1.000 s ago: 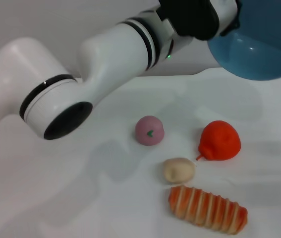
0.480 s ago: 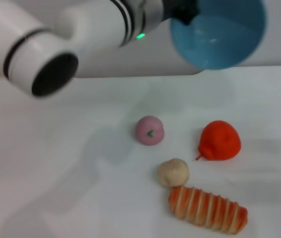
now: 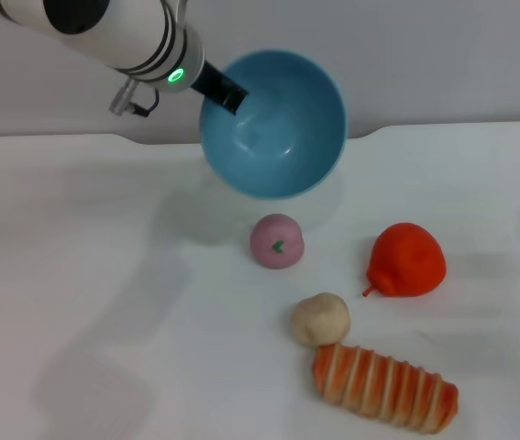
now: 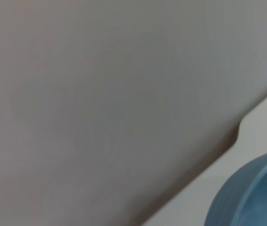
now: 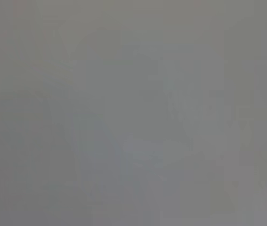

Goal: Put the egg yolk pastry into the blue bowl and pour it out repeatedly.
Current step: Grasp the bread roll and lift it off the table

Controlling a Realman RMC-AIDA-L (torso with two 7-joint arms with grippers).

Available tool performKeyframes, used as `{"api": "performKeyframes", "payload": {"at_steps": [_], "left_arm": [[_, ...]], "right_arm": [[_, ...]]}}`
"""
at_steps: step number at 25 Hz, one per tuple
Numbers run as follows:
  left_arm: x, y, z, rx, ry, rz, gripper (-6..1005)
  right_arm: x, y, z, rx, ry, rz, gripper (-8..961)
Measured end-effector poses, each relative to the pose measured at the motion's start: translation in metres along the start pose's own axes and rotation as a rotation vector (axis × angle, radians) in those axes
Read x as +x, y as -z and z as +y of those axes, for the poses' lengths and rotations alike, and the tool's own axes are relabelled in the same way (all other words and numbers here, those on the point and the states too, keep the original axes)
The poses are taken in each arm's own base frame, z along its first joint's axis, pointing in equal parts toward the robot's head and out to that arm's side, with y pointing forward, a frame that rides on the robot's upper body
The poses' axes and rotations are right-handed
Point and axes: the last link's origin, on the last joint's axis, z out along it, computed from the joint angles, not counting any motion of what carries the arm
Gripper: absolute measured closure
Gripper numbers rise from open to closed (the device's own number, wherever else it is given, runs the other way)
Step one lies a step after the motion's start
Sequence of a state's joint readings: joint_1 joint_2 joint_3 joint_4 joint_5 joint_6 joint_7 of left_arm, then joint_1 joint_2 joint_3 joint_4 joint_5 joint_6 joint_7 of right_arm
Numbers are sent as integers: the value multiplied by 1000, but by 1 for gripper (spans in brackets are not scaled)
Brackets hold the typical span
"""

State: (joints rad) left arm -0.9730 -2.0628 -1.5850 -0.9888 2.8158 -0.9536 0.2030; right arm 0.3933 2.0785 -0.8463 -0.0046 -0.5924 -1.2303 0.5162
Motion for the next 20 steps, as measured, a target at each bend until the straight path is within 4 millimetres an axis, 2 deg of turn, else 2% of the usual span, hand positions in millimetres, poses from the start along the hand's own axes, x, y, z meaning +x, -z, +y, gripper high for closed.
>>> {"api": "performKeyframes", "payload": {"at_steps": [8,15,18,20], "left_arm": [[-11,0,-5,-29,41,-169,1000],[-34,-5,-11,-58,118,-292,999],[-42,-7,-14,-60,131,-314,999],[-45,-9,-16,-57,135,-305,999]], "right_arm": [[0,-3,12,-113,-55,27,258],[-8,0,34,-336,-84,47,265],[-11,-5,46,-467,-147,131,268],[-12,-7,49,-495,-154,158,270]]}}
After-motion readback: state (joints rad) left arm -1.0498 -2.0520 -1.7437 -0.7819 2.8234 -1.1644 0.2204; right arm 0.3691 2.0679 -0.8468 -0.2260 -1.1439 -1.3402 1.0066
